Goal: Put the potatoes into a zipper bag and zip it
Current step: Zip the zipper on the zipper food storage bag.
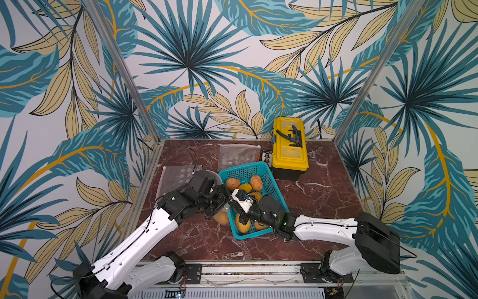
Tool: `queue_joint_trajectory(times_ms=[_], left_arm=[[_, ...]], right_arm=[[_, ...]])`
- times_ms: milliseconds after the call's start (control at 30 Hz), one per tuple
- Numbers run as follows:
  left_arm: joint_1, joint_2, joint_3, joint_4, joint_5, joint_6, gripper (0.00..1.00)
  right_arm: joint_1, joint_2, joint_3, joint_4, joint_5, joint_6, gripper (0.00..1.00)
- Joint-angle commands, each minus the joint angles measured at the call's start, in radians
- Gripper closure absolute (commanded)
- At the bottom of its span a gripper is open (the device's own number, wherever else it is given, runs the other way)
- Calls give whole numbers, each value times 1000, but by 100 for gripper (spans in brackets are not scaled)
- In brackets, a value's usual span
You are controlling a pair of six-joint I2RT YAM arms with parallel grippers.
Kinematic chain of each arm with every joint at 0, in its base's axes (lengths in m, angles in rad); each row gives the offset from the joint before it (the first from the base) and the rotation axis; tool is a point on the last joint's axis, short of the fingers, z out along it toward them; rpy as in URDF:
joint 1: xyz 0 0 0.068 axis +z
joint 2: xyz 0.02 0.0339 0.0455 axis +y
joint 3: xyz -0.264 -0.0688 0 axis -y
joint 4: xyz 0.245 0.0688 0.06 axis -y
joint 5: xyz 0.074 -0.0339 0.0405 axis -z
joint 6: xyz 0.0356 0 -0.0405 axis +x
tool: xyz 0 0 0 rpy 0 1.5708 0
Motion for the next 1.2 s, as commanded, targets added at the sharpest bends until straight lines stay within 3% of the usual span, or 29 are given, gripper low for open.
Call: queue_joint_trajectory(times_ms=[0,67,367,500,800,1000,1167], left_arm=[[-5,12,38,9,-9,12,38],[-6,12,35,10,-18,10,48],[-5,12,38,9,-34,-5,70],[-5,2,40,10,-37,-16,71],[-5,44,60,9,7,-3,92],[-1,51,68,2,-22,-7,95],[54,51,60,-9,-51,-10,100]], right_arm=[[2,8,-2,23,-15,-4,100],[2,9,-3,23,-7,-5,100],[1,12,-3,17,29,-5,100],[0,14,-3,14,50,-10,100],[1,21,10,12,45,-7,100],[1,18,13,2,38,-4,100],[2,-31,-10,-9,-9,10,100]])
